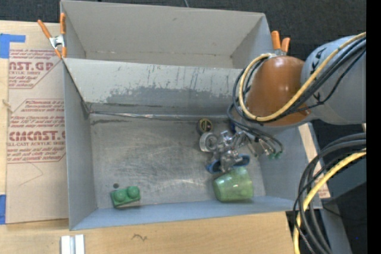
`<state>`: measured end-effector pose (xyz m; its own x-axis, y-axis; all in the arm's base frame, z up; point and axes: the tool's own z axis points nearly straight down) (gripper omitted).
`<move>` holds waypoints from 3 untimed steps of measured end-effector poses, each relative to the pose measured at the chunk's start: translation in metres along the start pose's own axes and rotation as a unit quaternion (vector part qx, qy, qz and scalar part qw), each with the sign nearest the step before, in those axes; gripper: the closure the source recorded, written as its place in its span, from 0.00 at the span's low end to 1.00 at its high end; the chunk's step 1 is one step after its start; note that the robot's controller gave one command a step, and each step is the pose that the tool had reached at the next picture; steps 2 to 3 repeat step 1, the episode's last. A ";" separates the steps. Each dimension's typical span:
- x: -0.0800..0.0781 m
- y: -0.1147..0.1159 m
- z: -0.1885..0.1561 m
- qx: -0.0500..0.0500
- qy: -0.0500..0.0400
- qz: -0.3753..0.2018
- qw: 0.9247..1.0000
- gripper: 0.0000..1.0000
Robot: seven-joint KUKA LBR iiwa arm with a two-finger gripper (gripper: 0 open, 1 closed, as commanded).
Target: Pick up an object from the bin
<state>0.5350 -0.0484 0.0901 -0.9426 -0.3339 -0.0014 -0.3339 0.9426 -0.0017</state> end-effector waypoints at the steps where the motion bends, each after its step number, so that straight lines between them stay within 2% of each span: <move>1: -0.022 0.010 -0.184 0.001 -0.005 -0.061 0.998 1.00; 3: -0.022 0.010 -0.184 0.001 -0.005 -0.061 0.998 1.00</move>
Offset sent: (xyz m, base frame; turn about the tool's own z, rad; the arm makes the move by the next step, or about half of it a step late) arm 0.0150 0.0153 0.1790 -0.1210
